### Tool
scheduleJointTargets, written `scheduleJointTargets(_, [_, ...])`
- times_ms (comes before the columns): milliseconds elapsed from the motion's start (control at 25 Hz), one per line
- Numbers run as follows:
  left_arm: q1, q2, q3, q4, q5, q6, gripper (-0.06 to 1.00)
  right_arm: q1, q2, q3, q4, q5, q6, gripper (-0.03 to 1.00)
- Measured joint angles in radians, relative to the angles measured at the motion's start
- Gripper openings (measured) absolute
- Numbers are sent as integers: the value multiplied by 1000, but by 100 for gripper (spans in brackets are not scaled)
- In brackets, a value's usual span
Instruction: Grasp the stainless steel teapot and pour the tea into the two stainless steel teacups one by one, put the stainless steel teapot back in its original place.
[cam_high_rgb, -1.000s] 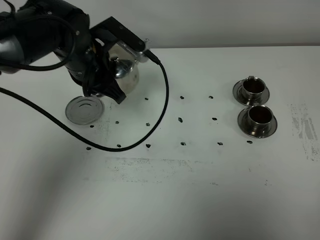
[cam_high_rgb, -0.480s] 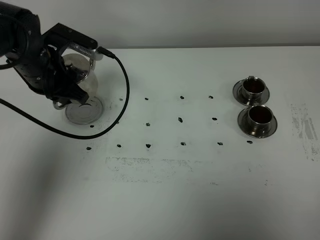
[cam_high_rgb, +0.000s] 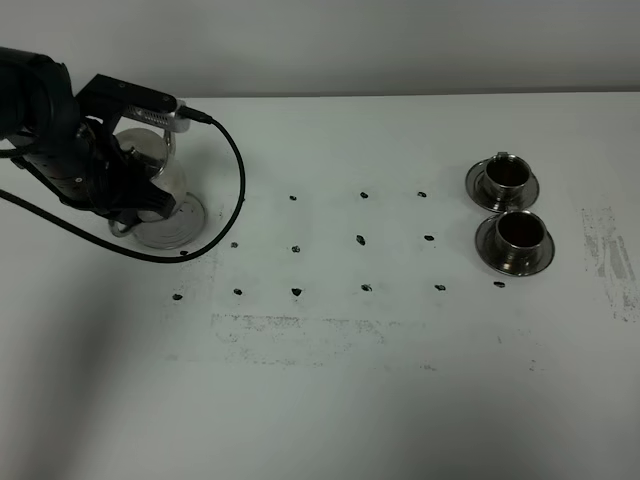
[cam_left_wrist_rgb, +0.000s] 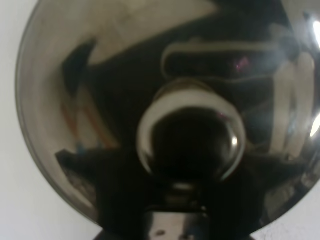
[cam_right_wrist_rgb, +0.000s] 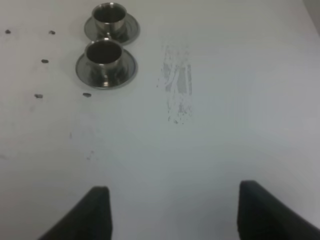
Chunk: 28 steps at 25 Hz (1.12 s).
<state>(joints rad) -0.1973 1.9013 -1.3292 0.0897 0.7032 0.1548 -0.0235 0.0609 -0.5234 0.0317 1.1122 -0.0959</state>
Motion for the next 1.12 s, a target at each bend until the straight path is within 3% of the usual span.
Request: scheduleJointTargets(1120, [0,101,0,-18,-70,-4,17,0,0,0,0,0,0,53])
